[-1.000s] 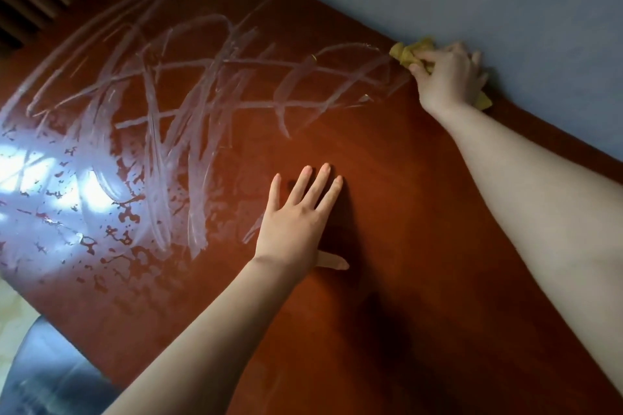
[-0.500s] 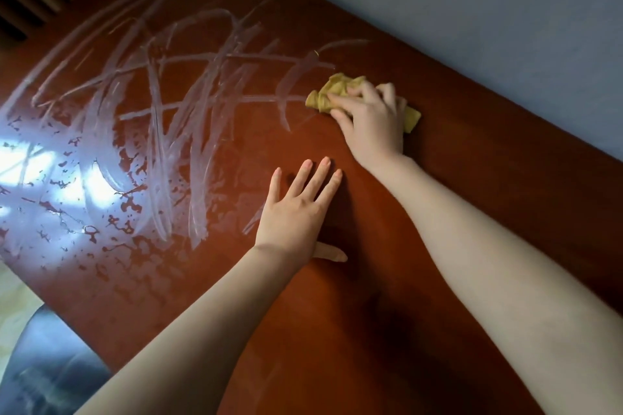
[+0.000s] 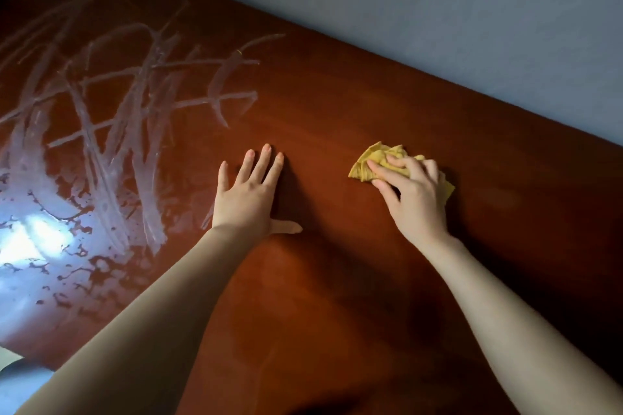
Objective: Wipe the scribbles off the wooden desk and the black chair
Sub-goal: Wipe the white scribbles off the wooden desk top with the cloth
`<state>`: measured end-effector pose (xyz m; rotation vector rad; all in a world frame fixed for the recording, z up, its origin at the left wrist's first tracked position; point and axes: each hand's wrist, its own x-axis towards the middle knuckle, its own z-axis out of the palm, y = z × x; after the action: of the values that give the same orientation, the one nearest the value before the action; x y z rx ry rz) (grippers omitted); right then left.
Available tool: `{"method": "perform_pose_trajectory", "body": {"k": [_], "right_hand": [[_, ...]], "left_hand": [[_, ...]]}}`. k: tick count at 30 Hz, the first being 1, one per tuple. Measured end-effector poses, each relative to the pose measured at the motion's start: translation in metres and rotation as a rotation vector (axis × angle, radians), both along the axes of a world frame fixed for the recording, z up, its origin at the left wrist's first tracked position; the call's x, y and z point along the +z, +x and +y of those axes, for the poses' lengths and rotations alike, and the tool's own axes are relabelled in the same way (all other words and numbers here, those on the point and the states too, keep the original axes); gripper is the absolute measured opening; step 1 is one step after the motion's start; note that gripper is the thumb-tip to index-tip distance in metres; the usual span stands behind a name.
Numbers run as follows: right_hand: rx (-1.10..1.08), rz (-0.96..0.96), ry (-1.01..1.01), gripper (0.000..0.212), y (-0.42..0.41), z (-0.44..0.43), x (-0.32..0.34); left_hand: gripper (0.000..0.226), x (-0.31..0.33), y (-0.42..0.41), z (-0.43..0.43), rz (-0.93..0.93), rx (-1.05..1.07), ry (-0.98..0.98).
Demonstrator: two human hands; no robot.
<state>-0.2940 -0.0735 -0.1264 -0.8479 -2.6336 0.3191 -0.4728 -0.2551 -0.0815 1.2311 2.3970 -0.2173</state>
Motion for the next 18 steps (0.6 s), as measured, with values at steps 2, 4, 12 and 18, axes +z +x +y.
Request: {"method": "perform_pose_trajectory", "body": {"k": [2,4,12,18], "right_hand": [[-0.108,0.014,-0.007,0.026,0.006,0.016,0.001],[-0.226,0.013,-0.023,0.027,0.006,0.034,0.004],[-0.616,-0.056,-0.151,0.031,-0.067,0.098,0.017],[-0.5,-0.152,-0.135,0.032,-0.111,0.099,0.019]], "left_hand": [[0.12,0.0,-0.001,-0.001,0.001,0.005,-0.006],[0.119,-0.001,-0.001,-0.002,0.014,-0.006,-0.009],[0.119,-0.004,0.001,-0.001,0.074,-0.035,-0.01],[0.118,0.001,0.003,0.005,0.147,-0.089,-0.091]]}}
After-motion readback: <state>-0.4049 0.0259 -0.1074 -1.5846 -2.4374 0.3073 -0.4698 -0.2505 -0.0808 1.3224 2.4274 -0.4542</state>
